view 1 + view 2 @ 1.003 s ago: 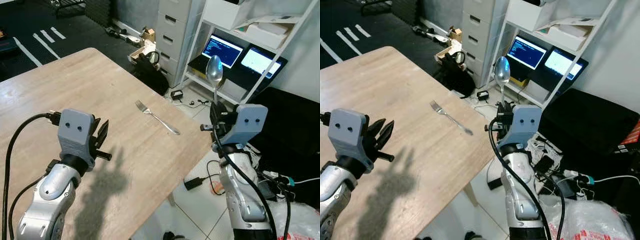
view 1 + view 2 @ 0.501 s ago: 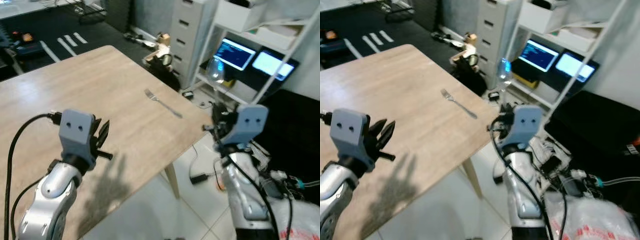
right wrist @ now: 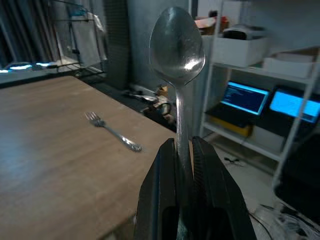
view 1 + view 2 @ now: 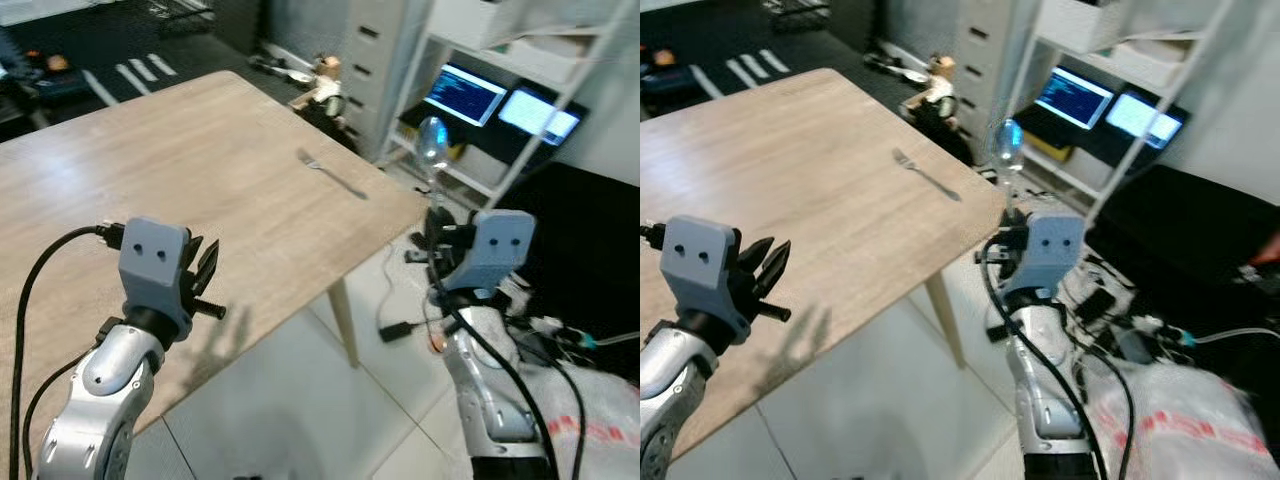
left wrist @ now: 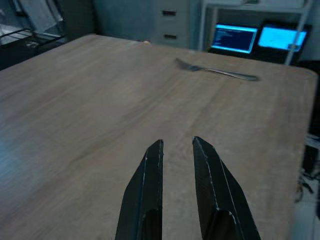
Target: Setting the table
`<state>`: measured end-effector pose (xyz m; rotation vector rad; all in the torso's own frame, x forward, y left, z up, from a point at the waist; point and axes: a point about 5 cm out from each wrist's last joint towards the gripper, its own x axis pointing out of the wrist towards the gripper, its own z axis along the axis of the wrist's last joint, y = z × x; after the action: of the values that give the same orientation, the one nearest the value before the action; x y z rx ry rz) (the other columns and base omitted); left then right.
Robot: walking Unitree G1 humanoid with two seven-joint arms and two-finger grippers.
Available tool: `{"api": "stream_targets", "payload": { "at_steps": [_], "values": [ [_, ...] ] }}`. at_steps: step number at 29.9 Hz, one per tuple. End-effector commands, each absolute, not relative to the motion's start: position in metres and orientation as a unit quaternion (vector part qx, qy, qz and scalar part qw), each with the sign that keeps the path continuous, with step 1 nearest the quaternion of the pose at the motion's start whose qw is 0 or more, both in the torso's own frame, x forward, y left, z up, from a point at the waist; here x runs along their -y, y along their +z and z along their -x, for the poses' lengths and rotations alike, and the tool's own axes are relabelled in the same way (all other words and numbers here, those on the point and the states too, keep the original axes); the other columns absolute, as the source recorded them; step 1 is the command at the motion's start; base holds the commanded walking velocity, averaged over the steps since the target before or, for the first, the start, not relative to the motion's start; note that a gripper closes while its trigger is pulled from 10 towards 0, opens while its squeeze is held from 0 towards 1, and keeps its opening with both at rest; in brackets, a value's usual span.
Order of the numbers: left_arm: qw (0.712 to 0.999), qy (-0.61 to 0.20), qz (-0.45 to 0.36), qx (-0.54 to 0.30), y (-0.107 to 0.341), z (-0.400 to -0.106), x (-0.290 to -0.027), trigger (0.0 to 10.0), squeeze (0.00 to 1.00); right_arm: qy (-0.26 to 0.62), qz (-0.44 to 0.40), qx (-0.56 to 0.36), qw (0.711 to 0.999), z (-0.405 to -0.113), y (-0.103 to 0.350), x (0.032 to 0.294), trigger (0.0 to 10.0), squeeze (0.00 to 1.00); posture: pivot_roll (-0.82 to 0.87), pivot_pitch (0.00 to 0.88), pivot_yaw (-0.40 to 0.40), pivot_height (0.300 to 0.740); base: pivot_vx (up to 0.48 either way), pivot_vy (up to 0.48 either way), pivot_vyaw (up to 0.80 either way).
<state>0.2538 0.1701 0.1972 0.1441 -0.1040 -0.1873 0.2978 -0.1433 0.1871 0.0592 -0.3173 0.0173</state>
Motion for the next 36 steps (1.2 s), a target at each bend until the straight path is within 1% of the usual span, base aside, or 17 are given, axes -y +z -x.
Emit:
{"api": "stream_targets", "payload": {
  "at_steps": [1, 4, 19, 31, 36],
  "values": [
    [0.992, -0.089, -0.074, 0.043, 0.193, -0.253, -0.173, 10.0, 0.00, 0.015, -0.030, 0.155, 0.987, -0.296, 0.185, 0.140, 10.0, 0.00, 0.05, 0.062, 0.036, 0.740, -0.259, 0.000, 0.00],
    [0.992, -0.089, -0.075, 0.043, 0.193, -0.253, -0.173, 10.0, 0.00, 0.015, -0.030, 0.155, 0.987, -0.296, 0.185, 0.140, 10.0, 0.00, 0.05, 0.062, 0.038, 0.740, -0.245, 0.000, 0.00],
    [0.993, -0.087, -0.077, 0.037, 0.191, -0.254, -0.173, 10.0, 0.00, 0.013, -0.032, 0.150, 0.988, -0.296, 0.183, 0.140, 10.0, 0.00, 0.05, 0.064, 0.038, 0.740, 0.000, 0.000, 0.00],
    [0.993, -0.086, -0.078, 0.035, 0.190, -0.254, -0.173, 10.0, 0.00, 0.009, -0.040, 0.142, 0.989, -0.297, 0.181, 0.141, 10.0, 0.00, 0.05, 0.066, 0.040, 0.740, 0.000, 0.000, -0.78],
    [0.992, -0.095, -0.078, 0.031, 0.189, -0.255, -0.171, 10.0, 0.00, -0.010, -0.036, 0.121, 0.992, -0.297, 0.171, 0.149, 10.0, 0.00, 0.05, 0.067, 0.039, 0.740, 0.000, 0.000, -0.80]
  ]
}}
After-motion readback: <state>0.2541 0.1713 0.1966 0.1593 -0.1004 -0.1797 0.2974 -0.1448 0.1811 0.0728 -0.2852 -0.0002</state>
